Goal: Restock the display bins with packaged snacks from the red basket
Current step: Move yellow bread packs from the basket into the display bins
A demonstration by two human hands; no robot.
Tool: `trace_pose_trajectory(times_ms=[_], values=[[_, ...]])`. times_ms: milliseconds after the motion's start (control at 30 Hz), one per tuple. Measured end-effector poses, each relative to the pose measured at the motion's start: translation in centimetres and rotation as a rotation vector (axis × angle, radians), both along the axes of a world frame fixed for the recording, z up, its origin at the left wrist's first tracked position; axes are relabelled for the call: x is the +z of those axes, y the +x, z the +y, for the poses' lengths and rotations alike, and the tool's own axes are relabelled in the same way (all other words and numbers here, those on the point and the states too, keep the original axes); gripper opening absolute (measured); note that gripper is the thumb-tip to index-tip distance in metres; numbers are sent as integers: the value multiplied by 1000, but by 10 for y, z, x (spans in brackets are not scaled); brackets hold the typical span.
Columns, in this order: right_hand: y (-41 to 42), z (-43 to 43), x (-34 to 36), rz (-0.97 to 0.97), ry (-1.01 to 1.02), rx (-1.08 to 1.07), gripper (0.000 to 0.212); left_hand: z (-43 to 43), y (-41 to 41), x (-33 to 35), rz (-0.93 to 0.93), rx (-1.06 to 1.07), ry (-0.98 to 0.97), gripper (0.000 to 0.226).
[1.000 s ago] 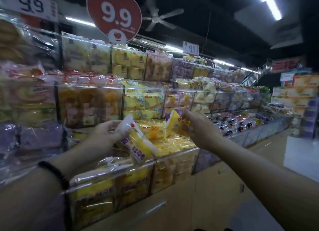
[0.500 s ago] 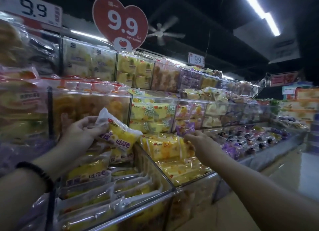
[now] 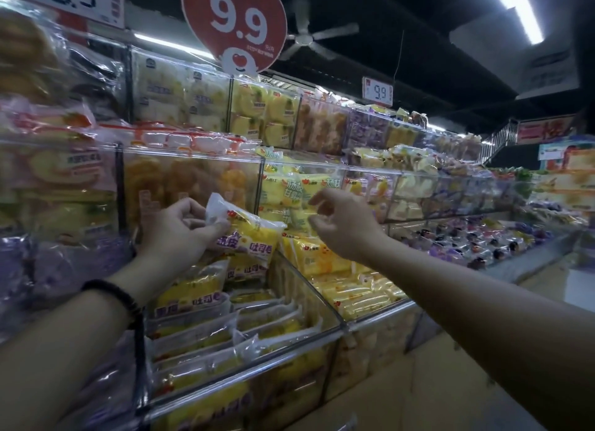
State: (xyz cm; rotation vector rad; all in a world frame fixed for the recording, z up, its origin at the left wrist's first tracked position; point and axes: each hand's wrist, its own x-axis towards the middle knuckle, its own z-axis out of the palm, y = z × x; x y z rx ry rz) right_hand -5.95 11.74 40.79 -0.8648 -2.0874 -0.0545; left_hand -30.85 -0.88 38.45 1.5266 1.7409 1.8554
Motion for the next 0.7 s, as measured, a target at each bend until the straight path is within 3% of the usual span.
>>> trace_pose_trajectory(times_ms=[133,200,333,567,700], values=[[-51,-36,-2,-295,56,72,60,-4,0,1,32,49,12,27],[-63,-41,-5,-359,114,50,66,-7,1,0,25,50,8,27],[-78,-34,-18,-355,140,-13,62,-3,-5,-2,35,-1,-107,31],[-94,-29,-44,-469,152,-71,49,-2,-10,-11,488,49,-244,44],[-103,-30,-56,-503,37,-82,50,1,-13,-18,617,66,-342,30]])
